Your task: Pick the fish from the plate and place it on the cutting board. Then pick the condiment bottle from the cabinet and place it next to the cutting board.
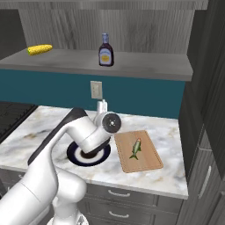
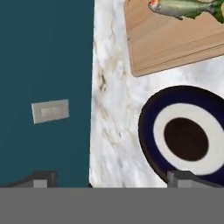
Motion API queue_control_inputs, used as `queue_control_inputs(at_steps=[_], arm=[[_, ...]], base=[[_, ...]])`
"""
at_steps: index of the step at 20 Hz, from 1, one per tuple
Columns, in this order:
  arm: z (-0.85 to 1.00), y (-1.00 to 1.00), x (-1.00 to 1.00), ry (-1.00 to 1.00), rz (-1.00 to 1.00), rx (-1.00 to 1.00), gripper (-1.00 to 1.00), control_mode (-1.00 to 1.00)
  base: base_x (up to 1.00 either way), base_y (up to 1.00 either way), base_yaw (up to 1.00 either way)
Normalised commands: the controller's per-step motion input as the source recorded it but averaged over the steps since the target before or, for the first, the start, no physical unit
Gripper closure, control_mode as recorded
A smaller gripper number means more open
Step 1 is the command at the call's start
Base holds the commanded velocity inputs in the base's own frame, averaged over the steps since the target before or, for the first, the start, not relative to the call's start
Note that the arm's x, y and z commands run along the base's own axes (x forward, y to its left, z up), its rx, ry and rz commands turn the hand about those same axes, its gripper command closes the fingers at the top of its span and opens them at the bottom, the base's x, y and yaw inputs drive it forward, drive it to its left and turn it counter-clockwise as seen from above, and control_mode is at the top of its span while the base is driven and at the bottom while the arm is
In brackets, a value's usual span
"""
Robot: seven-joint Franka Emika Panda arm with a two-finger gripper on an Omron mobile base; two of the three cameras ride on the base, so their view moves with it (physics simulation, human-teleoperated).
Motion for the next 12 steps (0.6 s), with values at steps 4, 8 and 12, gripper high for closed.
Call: queue_control_inputs(at_steps=[4,8,12], arm=[[0.00,0.02,0.00,0.10,-0.13,0.30,-1.00,-1.00],[0.01,0.03,0.05,0.08,-0.08,0.30,-1.00,-1.00],[0.03,0.00,0.12,0.06,-0.05,0.29,-1.00,-1.00]], base=[[0.00,0.00,0.00],[0.00,0.00,0.00],[0.00,0.00,0.00]])
